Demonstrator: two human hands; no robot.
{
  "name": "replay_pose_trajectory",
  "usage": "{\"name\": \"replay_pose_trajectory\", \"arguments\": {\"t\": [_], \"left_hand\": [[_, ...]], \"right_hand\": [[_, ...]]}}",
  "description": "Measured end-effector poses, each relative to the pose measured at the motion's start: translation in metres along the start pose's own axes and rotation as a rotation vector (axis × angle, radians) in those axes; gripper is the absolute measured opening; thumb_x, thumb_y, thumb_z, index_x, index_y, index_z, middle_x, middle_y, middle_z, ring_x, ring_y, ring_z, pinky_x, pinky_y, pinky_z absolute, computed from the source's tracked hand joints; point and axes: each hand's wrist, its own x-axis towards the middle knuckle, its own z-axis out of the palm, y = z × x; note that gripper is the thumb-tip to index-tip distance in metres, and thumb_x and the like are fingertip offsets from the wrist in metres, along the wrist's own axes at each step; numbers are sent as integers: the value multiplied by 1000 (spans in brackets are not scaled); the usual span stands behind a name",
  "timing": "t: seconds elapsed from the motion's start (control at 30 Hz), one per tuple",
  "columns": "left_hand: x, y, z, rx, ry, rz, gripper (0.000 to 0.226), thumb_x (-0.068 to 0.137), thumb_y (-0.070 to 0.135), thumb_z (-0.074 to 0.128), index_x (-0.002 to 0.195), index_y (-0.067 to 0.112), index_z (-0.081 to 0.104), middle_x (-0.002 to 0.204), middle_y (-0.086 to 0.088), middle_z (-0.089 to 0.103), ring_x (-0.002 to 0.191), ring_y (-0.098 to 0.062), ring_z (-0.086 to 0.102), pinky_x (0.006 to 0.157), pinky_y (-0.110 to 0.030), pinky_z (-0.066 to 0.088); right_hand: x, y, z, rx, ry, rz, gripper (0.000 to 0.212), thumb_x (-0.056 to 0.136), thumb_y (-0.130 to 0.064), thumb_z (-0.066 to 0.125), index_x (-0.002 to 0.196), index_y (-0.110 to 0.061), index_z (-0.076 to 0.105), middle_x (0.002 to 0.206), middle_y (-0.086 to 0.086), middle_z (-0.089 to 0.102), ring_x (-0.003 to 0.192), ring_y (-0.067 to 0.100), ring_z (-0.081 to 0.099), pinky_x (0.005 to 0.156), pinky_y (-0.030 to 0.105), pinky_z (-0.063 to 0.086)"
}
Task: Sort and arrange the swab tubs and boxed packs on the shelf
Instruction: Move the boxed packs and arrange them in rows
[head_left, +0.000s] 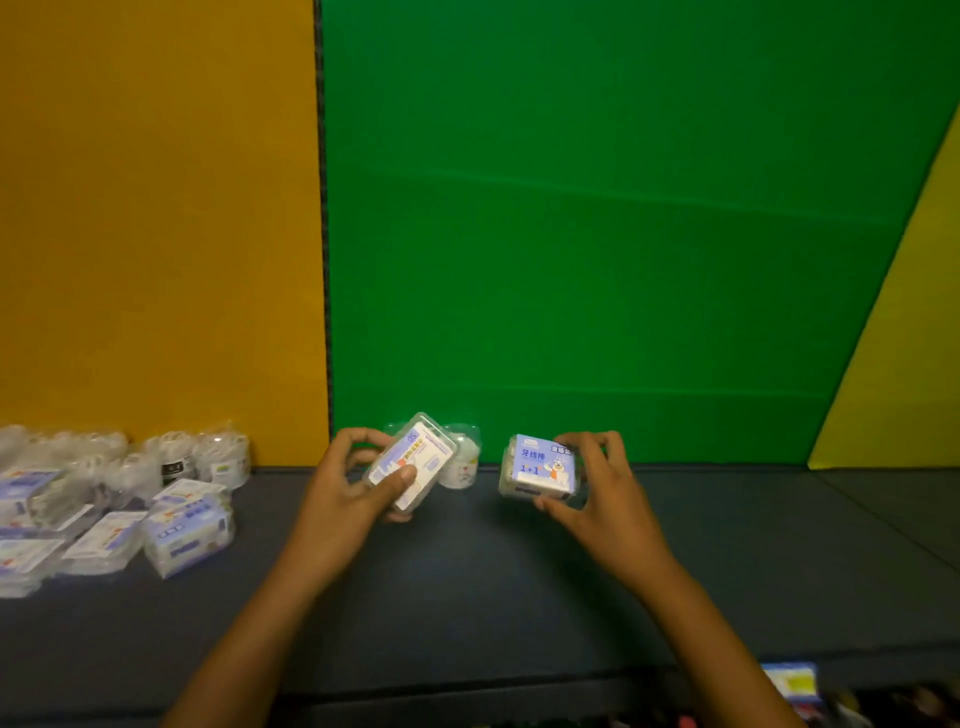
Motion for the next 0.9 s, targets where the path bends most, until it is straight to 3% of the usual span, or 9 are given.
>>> {"name": "replay_pose_trajectory", "arguments": {"t": [0.2, 0.33, 0.43, 0.57, 0.67, 0.8, 0.9], "left_hand": [[-38, -8, 67, -39, -23, -124, 42, 84, 7, 69, 120, 26, 58, 116, -3, 61, 88, -23, 72, 71, -43, 60], [-46, -9, 98, -13, 2, -137, 41, 81, 13, 72, 118, 25, 60, 114, -3, 64, 88, -20, 72, 78, -38, 59], [-39, -9, 115, -38, 37, -136, 38, 80, 11, 74, 114, 15, 58, 106, -7, 70, 90, -22, 71, 83, -38, 58], [-17, -16, 131, -60, 45, -129, 36, 77, 8, 75, 108, 5, 57, 96, -8, 74, 89, -22, 72, 78, -29, 57], [4, -30, 140, -79, 71, -142, 37, 77, 8, 75, 110, 5, 57, 97, -7, 74, 89, -21, 71, 77, -30, 57], [34, -48, 156, -77, 101, -129, 36, 79, 7, 74, 109, 15, 56, 97, -2, 73, 78, -9, 71, 63, -22, 58], [59, -62, 166, -73, 126, -100, 29, 78, 9, 75, 103, 16, 62, 97, -1, 74, 81, -11, 72, 69, -25, 58]], "right_hand": [[-44, 47, -49, -7, -12, 55, 60, 72, -28, 84, 120, -34, 49, 116, -10, 38, 94, 6, 57, 78, 23, 49], [-57, 72, -70, -16, -19, 71, 58, 72, -29, 84, 117, -36, 48, 114, -11, 37, 93, 7, 58, 76, 28, 52], [-53, 87, -80, -20, -13, 71, 59, 73, -29, 84, 117, -38, 46, 114, -12, 37, 94, 6, 57, 75, 28, 54], [-39, 106, -82, 4, -11, 56, 61, 73, -29, 84, 118, -39, 45, 115, -12, 38, 95, 2, 55, 75, 17, 49], [-24, 123, -74, 15, -41, 44, 60, 74, -31, 84, 122, -35, 48, 114, -14, 39, 94, -4, 53, 74, 9, 44], [4, 144, -58, 36, -91, 20, 61, 75, -33, 83, 126, -29, 51, 113, -15, 41, 102, -17, 48, 76, 1, 40], [31, 156, -46, 47, -137, 2, 62, 74, -36, 83, 127, -28, 51, 113, -14, 43, 104, -18, 46, 77, -2, 37]]}}
